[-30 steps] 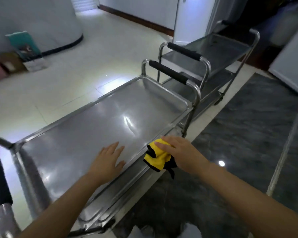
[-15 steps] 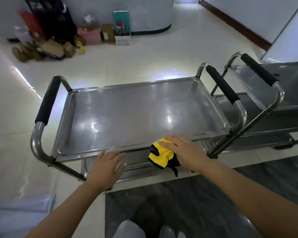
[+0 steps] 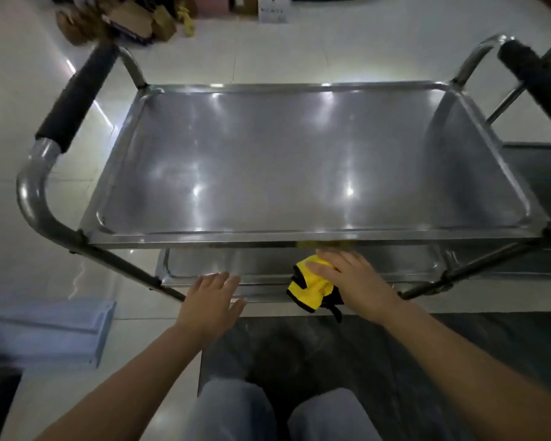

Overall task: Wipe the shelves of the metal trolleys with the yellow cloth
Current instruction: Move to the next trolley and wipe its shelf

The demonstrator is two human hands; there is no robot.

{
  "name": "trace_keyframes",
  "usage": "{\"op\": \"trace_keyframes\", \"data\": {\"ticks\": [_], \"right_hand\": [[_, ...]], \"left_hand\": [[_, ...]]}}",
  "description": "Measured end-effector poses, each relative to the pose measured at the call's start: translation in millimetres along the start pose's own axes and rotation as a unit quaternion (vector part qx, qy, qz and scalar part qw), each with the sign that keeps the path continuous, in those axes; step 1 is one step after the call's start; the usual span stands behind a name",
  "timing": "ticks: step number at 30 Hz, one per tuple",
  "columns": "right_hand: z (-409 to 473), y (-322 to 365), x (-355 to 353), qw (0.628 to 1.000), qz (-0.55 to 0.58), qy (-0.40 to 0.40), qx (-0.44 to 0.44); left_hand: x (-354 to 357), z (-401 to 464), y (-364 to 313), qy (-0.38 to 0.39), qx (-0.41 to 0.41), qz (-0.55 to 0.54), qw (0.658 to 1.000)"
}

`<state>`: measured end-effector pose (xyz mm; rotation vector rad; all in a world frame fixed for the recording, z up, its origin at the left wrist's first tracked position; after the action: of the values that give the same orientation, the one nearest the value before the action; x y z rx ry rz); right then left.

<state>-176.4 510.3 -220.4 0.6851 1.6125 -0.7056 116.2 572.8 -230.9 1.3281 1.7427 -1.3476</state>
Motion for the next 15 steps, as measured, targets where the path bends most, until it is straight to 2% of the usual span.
{"op": "trace_keyframes", "data": {"ticks": [3,7,10,13,15], "right_hand": [[25,-9,64,0.999,0.014,-0.030,0.027],[60,-24,138,0.985,0.099,-0.088,0.108],[88,-37,182,0.980,0.064,-0.154,0.107],[109,-43,216,0.969,0.080,-0.178,0.149],[117,-43,240,0.968,0.054,-0.200,0.141]], "left_hand": [[48,43,26,0.006,-0.002,0.012,1.000],[107,107,53,-0.051,0.024,0.017,0.998],[141,150,67,-0.088,0.031,0.004,0.996],[165,183,78,-0.133,0.054,0.010,0.990],[174,198,83,-0.164,0.066,0.016,0.984]]}}
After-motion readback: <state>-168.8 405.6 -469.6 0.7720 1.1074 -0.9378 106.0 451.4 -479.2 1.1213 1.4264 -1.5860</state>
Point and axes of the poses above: each hand's wrist, its own z-axis towards the middle knuckle, its own x-axis out of the palm, y = z × x, the point moved 1 cm from there along z, towards the middle knuckle, and after that the axes turned 15 degrees about -z, right-handed, at the moved point
